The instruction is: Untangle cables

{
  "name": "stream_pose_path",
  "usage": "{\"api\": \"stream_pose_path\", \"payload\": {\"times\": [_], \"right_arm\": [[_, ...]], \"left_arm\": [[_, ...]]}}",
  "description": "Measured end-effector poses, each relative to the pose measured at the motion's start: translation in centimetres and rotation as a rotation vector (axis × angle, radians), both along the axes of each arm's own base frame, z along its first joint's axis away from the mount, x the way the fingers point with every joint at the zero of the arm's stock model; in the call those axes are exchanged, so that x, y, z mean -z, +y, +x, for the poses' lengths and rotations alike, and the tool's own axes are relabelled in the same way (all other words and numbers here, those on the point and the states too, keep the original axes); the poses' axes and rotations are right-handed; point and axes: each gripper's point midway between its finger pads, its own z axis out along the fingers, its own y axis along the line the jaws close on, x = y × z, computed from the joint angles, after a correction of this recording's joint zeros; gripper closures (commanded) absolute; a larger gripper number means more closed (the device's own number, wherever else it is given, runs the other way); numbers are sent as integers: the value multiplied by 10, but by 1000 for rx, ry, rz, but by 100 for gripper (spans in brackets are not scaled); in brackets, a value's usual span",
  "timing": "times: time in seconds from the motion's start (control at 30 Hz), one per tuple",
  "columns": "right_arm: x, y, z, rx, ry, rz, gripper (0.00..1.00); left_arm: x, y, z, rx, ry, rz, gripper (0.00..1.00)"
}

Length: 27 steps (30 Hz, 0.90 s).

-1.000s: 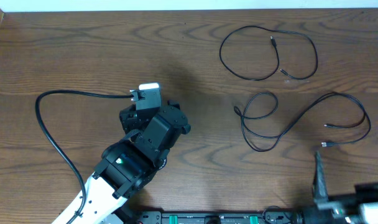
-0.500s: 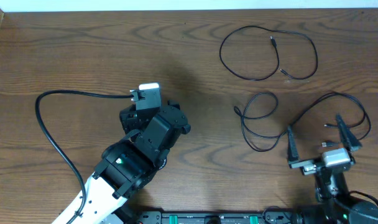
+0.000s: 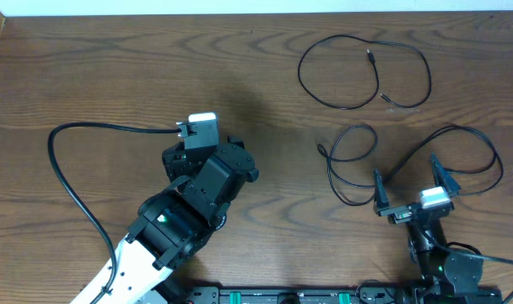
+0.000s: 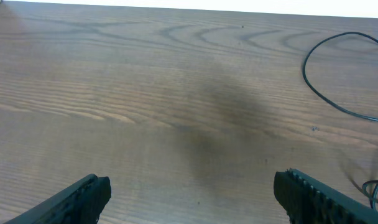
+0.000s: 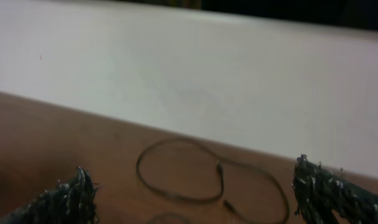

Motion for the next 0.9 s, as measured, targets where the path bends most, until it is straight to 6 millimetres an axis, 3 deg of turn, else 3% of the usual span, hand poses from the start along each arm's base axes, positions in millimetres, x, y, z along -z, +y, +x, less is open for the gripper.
{"api": "stream_pose_path", "payload": {"times": [0.17, 0.4, 0.9], "right_arm": [[13, -5, 3, 24, 51, 1, 1], [50, -14, 5, 71, 206, -5, 1], [51, -33, 7, 166, 210, 0, 1]], "left_arm": [[0, 0, 0, 0, 0, 0, 9], [0, 0, 0, 0, 0, 0, 10], [0, 0, 0, 0, 0, 0, 10]]}}
